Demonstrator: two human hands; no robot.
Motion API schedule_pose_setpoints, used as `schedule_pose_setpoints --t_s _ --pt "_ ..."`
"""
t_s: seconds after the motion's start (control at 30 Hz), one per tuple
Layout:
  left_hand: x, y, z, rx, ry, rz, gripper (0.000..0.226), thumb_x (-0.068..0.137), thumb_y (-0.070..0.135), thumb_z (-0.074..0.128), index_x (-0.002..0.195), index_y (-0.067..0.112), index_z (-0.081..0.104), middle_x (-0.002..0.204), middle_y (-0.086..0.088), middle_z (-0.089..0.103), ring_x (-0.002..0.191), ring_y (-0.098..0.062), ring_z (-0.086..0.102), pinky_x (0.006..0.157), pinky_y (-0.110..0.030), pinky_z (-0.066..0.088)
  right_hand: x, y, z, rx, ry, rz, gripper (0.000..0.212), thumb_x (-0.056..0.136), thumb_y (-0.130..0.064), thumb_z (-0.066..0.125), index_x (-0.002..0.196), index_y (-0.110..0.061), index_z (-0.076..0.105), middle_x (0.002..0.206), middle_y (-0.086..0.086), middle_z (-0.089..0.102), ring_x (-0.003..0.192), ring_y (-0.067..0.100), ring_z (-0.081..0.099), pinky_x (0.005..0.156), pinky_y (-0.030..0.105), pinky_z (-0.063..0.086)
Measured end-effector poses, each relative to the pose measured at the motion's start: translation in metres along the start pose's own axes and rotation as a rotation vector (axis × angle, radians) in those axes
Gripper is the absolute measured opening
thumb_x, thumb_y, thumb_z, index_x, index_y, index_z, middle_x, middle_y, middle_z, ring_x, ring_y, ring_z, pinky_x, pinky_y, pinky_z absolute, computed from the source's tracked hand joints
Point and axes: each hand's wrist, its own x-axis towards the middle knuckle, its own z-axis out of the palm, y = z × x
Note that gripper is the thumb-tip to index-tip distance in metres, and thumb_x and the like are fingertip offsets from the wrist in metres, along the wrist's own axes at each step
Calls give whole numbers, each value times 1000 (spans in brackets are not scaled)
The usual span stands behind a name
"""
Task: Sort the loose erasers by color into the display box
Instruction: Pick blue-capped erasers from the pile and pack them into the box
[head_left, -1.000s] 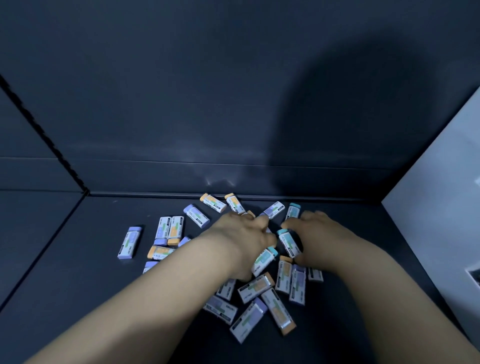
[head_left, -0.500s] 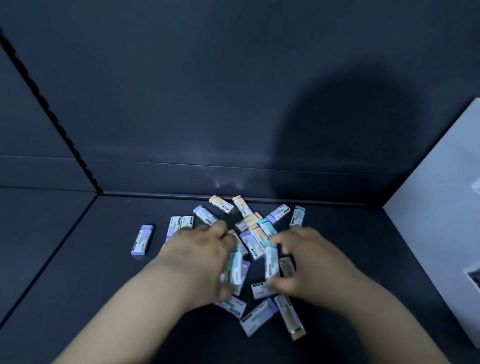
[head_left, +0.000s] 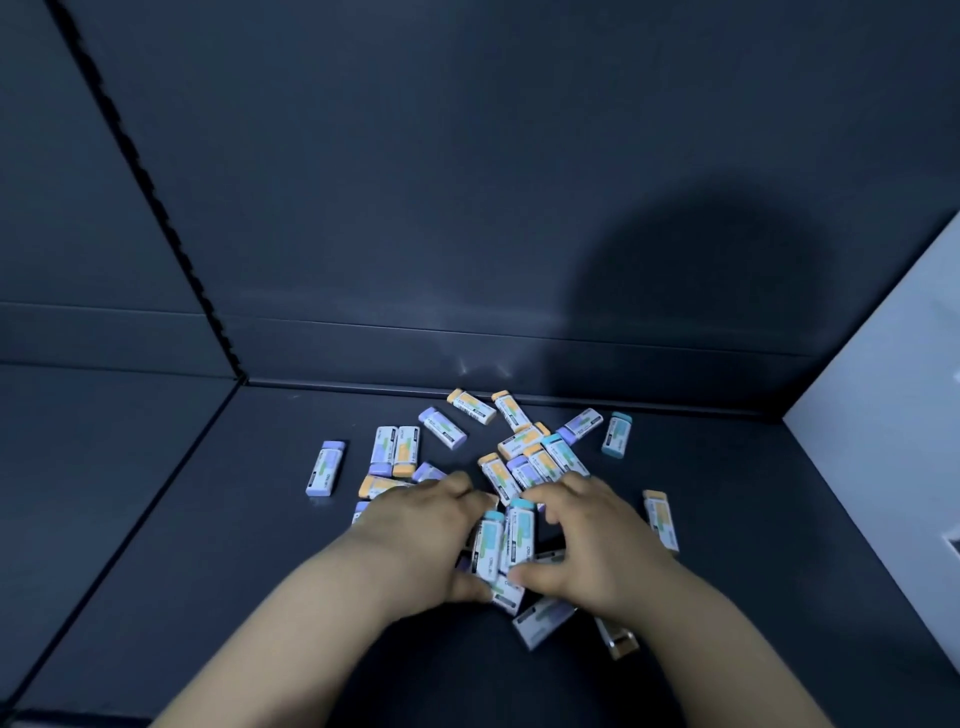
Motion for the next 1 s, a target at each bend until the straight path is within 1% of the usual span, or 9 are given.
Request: schedule_pose_setpoints --t_s 0.17,0.27,0.5,0.53,0.57,0.63,0.67,0.83,1.0 --pt "-8 -5 -2 53 151 -32 72 77 63 57 138 37 29 129 11 41 119 -12 44 96 -26 36 -8 -10 -3 -16 52 -33 70 70 -61 65 131 -34 43 105 -17 38 109 7 39 91 23 32" --pt "-16 -11 -4 66 230 -52 72 78 65 54 139 37 26 132 13 41 121 -11 43 95 -24 36 -9 -20 -4 -42 79 -57 70 70 -62 64 132 -35 43 111 -15 42 111 7 38 91 23 31" --pt "-44 -41 -10 124 291 -110 79 76 68 53 142 40 22 133 18 44 120 -8 45 93 -24 34 4 -58 0 -105 101 -66 74 75 -62 60 139 -34 34 133 -13 38 127 9 32 104 24 26" --pt "-50 -48 -10 135 301 -116 81 72 68 57 142 39 27 126 16 50 115 -9 51 90 -26 37 7 -66 3 -100 105 -61 74 75 -61 61 139 -34 34 131 -12 39 126 10 34 103 24 27" --pt "-54 -56 -10 150 306 -109 83 64 69 65 137 38 38 113 13 58 103 -10 59 82 -28 43 9 -74 5 -94 111 -60 74 74 -60 62 138 -35 35 127 -12 41 123 10 36 101 23 28" --pt "-66 -81 -3 159 332 -106 86 40 70 77 115 30 64 82 10 65 70 -12 66 57 -27 49 15 -96 11 -99 117 -68 73 75 -58 62 139 -36 34 120 -12 41 119 9 37 96 22 29" --pt "-72 -94 0 169 365 -97 86 33 70 79 106 27 68 74 10 64 61 -13 65 50 -27 49 19 -109 15 -103 117 -70 73 76 -58 61 140 -36 32 120 -12 40 118 9 37 96 22 30" --pt "-117 -165 4 196 401 -106 85 29 70 79 100 24 70 69 11 62 57 -11 64 48 -24 47 46 -184 41 -87 124 -63 74 78 -58 60 141 -35 29 127 -13 39 121 8 35 99 23 29" --pt "-174 -248 -2 209 394 -126 84 29 70 79 99 24 71 68 10 62 55 -12 64 47 -24 46 76 -274 76 -2 148 -66 73 77 -56 62 140 -37 31 122 -15 40 117 5 36 97 20 30"
